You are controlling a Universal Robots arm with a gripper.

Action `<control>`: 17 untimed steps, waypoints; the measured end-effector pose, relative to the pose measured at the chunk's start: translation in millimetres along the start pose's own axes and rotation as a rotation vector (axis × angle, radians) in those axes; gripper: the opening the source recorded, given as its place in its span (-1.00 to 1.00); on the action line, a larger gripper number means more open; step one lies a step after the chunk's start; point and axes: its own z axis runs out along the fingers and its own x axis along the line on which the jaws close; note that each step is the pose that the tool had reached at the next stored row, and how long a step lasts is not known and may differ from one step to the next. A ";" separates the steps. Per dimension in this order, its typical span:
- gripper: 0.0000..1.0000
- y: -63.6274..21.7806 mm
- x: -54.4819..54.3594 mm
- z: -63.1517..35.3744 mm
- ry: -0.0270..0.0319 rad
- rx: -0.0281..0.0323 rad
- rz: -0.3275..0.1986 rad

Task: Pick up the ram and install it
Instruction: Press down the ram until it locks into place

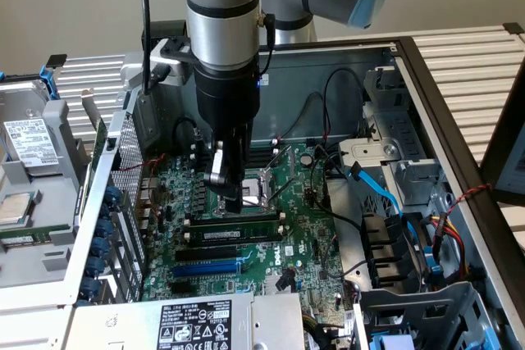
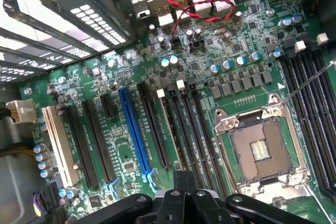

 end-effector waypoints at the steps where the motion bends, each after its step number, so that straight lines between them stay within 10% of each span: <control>1: -0.79 0.0 0.0 0.1 0.0002 -0.0015 0.019; 17: -0.79 0.0 -0.1 1.4 0.0011 -0.0226 0.282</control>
